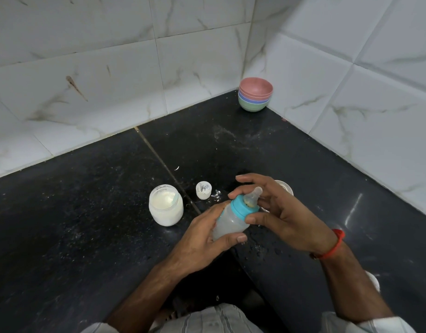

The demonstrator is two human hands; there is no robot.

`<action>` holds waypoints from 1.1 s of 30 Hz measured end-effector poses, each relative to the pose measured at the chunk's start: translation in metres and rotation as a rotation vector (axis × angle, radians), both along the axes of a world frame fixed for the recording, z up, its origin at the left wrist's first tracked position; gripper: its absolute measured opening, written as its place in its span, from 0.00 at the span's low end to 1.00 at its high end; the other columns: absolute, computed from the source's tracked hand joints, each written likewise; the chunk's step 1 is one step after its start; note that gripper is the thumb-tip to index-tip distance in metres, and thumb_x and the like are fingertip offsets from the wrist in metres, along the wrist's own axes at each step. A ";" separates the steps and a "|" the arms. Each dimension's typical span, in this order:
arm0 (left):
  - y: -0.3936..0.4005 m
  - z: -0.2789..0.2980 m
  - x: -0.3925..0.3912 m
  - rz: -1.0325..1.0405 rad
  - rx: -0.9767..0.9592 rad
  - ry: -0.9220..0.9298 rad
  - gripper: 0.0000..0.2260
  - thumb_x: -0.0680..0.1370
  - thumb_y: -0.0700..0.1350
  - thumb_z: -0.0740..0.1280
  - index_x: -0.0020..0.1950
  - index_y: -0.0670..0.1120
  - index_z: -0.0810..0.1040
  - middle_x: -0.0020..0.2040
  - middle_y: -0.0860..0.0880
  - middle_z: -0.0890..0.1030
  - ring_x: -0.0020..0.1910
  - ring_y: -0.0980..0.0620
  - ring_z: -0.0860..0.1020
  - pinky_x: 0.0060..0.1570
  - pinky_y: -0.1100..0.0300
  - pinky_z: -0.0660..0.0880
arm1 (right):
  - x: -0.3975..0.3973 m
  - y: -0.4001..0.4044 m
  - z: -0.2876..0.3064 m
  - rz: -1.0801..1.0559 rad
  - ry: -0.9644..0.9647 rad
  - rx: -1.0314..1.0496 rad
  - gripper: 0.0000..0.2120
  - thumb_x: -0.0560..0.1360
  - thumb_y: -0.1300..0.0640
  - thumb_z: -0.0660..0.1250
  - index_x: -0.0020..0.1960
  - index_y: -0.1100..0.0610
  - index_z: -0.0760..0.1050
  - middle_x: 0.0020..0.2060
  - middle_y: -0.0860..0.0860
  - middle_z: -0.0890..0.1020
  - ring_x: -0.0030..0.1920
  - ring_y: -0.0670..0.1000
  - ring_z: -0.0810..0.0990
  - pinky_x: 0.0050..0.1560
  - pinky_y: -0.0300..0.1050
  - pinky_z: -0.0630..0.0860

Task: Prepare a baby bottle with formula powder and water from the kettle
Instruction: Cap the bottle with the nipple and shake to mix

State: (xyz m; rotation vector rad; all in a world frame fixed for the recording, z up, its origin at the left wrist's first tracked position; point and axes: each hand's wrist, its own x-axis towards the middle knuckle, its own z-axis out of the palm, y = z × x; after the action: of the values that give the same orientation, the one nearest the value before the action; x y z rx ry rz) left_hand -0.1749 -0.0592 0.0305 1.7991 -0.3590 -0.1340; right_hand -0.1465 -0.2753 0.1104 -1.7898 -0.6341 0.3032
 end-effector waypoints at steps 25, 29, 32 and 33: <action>-0.005 0.003 -0.001 -0.003 0.002 -0.040 0.29 0.77 0.58 0.73 0.75 0.51 0.73 0.66 0.52 0.81 0.66 0.47 0.79 0.63 0.45 0.79 | -0.003 0.005 0.004 -0.154 -0.207 -0.131 0.32 0.71 0.45 0.77 0.70 0.52 0.69 0.58 0.47 0.84 0.60 0.46 0.83 0.61 0.40 0.81; -0.006 0.002 0.000 0.004 0.005 -0.038 0.29 0.77 0.59 0.73 0.75 0.52 0.73 0.66 0.53 0.81 0.66 0.49 0.80 0.63 0.44 0.79 | -0.008 0.018 -0.005 -0.321 -0.248 -0.173 0.35 0.66 0.37 0.77 0.68 0.48 0.72 0.49 0.43 0.81 0.51 0.46 0.83 0.51 0.36 0.80; -0.007 0.003 0.002 0.036 -0.028 -0.016 0.29 0.76 0.59 0.74 0.75 0.53 0.73 0.66 0.53 0.81 0.66 0.49 0.80 0.63 0.45 0.79 | -0.012 0.025 -0.010 -0.352 -0.117 -0.058 0.41 0.68 0.30 0.73 0.73 0.51 0.71 0.53 0.42 0.81 0.56 0.46 0.82 0.57 0.37 0.79; -0.006 0.003 0.003 0.057 -0.043 -0.008 0.29 0.76 0.59 0.74 0.75 0.54 0.73 0.66 0.54 0.81 0.66 0.49 0.80 0.63 0.46 0.79 | -0.014 0.025 -0.010 -0.358 -0.070 -0.004 0.42 0.70 0.28 0.70 0.74 0.53 0.71 0.57 0.42 0.82 0.60 0.47 0.82 0.60 0.41 0.80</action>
State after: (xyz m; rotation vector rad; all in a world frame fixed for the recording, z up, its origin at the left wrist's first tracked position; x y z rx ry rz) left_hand -0.1722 -0.0656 0.0337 1.7665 -0.3140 -0.0783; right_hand -0.1607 -0.2502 0.0999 -1.8838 -0.3512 -0.0022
